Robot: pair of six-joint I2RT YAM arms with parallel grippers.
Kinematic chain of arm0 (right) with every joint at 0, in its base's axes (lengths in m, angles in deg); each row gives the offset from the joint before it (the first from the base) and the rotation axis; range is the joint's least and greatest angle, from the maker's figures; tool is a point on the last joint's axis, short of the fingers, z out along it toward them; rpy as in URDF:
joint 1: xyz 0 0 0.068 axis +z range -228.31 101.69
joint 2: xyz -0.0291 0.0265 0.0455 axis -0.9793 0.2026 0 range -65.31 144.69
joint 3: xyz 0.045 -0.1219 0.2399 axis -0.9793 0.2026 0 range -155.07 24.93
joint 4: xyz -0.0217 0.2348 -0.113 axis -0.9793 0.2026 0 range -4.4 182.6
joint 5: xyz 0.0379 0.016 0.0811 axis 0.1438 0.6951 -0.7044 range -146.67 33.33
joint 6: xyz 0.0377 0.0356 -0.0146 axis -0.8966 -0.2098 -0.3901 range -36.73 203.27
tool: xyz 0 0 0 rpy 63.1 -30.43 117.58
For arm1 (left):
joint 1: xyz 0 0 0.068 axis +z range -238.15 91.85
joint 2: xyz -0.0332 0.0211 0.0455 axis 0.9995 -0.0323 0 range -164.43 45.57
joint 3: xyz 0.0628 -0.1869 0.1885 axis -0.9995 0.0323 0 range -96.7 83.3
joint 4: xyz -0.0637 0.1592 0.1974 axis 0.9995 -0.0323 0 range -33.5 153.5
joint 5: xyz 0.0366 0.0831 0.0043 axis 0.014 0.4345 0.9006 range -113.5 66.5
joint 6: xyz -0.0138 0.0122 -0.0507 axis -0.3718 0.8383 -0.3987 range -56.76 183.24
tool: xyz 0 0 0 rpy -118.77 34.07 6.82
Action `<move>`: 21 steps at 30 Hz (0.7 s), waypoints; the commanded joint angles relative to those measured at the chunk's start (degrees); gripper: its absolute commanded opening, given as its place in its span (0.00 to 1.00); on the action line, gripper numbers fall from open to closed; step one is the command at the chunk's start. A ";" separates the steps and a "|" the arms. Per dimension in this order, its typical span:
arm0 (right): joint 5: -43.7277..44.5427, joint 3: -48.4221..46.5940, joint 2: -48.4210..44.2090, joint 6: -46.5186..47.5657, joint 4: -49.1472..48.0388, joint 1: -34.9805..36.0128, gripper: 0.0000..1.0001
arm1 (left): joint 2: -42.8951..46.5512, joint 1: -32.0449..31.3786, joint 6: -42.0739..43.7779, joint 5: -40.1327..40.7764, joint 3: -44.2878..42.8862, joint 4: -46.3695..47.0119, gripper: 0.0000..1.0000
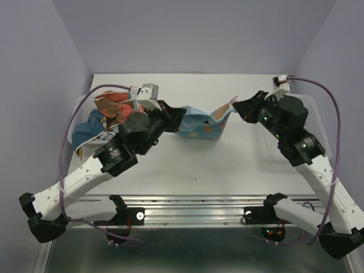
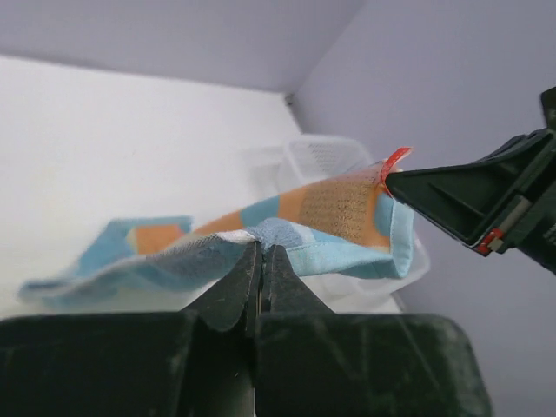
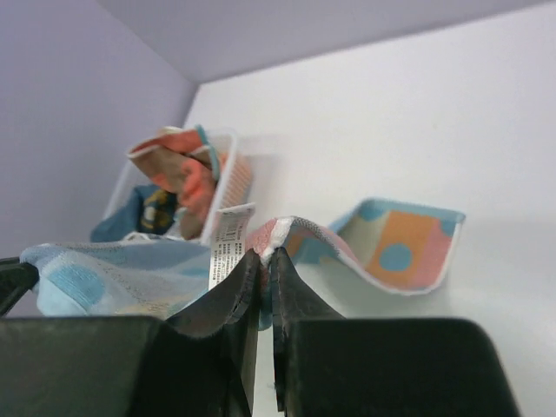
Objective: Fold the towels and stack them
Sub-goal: Flatten out the crumpled towel
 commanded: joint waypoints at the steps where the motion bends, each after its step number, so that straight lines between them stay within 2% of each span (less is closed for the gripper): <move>1: -7.09 -10.78 -3.58 2.41 2.22 0.50 0.01 | 6.30 -0.48 3.50 -5.57 -5.81 4.41 0.00; 6: -14.73 -17.64 -5.43 1.62 3.90 0.41 0.01 | 12.36 -0.48 3.06 -18.56 -7.49 7.57 0.00; 10: -20.27 -19.68 -7.80 -0.92 2.06 0.41 0.01 | 13.86 -0.56 2.01 -28.76 -8.62 10.38 0.00; 13: -21.87 -21.17 -9.39 -1.28 1.61 0.41 0.01 | 13.43 -0.65 0.60 -32.65 -9.24 11.53 0.00; 16: -21.69 -22.58 -9.04 -1.11 2.58 0.41 0.01 | 13.51 -0.74 -0.54 -32.93 -8.98 12.41 0.00; 21: -17.14 -22.24 -7.72 -0.23 3.90 0.50 0.01 | 14.83 -0.74 -0.37 -26.26 -6.88 12.50 0.00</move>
